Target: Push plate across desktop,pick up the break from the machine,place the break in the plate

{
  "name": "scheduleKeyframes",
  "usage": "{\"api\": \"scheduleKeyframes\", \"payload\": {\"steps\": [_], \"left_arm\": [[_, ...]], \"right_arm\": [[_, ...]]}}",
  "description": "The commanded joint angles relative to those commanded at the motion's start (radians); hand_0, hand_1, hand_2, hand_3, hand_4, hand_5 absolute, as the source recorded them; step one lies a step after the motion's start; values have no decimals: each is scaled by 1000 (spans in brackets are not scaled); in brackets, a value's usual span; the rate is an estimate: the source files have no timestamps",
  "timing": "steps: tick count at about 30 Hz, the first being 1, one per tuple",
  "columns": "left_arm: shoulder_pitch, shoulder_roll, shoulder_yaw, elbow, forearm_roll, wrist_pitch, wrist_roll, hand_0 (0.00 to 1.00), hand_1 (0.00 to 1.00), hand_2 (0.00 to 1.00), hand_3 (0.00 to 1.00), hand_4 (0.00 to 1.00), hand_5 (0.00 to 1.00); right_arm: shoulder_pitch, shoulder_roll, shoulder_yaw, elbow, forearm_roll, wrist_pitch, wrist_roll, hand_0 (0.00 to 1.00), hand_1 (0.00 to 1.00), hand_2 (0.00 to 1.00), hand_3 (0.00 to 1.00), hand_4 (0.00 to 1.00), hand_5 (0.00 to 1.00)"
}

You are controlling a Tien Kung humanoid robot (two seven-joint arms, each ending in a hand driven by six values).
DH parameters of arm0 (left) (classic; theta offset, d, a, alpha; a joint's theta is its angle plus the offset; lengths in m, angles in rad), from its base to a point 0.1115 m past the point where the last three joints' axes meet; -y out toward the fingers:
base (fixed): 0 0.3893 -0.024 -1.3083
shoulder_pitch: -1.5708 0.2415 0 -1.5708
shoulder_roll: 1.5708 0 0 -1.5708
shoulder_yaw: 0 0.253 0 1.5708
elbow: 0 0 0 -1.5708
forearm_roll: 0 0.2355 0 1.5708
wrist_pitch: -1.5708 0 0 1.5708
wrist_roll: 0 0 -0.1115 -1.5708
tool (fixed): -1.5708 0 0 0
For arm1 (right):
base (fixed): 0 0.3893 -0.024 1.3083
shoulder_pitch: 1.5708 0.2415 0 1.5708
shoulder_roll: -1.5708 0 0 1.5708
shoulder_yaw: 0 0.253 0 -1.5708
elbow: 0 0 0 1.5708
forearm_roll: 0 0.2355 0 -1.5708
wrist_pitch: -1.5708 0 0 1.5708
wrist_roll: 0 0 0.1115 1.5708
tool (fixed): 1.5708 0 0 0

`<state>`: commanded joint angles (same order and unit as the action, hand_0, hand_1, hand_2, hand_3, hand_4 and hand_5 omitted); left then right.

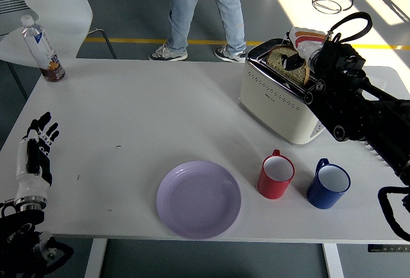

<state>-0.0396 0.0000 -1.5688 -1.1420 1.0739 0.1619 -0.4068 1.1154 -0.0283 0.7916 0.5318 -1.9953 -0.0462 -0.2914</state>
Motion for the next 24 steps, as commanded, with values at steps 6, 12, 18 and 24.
{"api": "scheduleKeyframes", "payload": {"steps": [6, 12, 18, 24], "left_arm": [[-5, 0, -1, -1, 0, 0, 0, 851, 861, 905, 809, 514, 998], [-5, 0, -4, -2, 1, 0, 0, 851, 861, 904, 809, 514, 998], [-3, 0, -7, -2, 1, 0, 0, 851, 861, 905, 809, 515, 998], [1, 0, -6, -2, 2, 1, 0, 851, 860, 905, 809, 515, 998]], "right_arm": [[1, -55, 56, 111, -59, 68, -33, 322, 343, 404, 458, 377, 88], [6, -138, 115, 267, -119, 74, -49, 304, 327, 394, 450, 361, 97], [-13, -226, 145, 491, -81, 77, -65, 304, 325, 391, 447, 356, 82], [-41, -302, 113, 724, 53, 117, -81, 294, 318, 385, 443, 346, 98]]}}
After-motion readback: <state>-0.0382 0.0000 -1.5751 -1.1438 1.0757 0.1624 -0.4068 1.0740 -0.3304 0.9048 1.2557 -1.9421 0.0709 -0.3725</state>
